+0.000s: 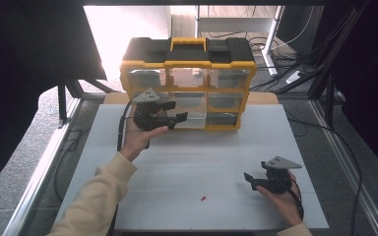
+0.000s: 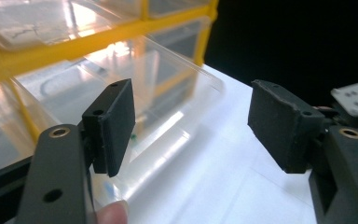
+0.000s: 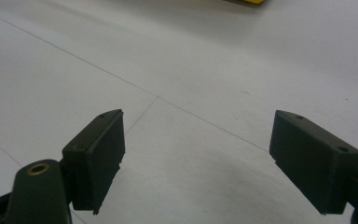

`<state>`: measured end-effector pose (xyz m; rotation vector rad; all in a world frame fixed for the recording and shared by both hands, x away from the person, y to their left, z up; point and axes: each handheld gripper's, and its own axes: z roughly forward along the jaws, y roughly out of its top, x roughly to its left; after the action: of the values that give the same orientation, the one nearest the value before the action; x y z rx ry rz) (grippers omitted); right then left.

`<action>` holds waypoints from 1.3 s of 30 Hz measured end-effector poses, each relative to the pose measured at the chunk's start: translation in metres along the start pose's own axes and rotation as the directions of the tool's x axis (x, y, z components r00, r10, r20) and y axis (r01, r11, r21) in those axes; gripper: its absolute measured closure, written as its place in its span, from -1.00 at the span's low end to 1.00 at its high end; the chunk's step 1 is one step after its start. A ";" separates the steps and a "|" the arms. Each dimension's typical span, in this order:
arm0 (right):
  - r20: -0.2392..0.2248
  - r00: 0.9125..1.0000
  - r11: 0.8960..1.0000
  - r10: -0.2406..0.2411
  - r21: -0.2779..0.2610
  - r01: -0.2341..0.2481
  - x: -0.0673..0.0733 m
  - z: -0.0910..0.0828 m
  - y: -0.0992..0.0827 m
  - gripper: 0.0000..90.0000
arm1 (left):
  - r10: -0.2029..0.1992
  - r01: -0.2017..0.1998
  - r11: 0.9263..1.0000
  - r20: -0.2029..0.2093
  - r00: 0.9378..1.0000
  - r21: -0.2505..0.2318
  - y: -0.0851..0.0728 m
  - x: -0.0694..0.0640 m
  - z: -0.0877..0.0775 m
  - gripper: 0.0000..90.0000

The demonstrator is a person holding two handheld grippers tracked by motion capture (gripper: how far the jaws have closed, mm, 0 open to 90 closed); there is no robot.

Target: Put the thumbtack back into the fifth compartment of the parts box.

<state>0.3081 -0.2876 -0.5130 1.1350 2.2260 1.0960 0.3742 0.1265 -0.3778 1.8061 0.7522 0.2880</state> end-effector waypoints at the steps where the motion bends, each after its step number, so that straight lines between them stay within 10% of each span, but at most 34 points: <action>1: 0.000 1.000 1.000 0.000 0.000 0.000 0.000 0.000 0.000 -0.59 | 0.008 -0.008 1.000 0.007 1.000 0.007 -0.003 -0.003 -0.002 -0.30; 24: 0.001 1.000 1.000 0.003 0.001 -0.003 0.000 0.000 0.000 -0.59 | 0.042 -0.057 0.987 0.098 0.994 0.151 -0.073 -0.044 -0.007 -0.26; 39: -0.004 1.000 1.000 -0.001 0.007 0.001 0.001 0.001 0.000 -0.59 | 0.046 -0.088 0.955 0.152 0.987 0.282 -0.108 -0.064 0.019 -0.26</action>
<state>0.3080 -0.2862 -0.5134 1.1349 2.2352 1.0915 0.2971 0.0937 -0.4733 2.1065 0.6567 0.0932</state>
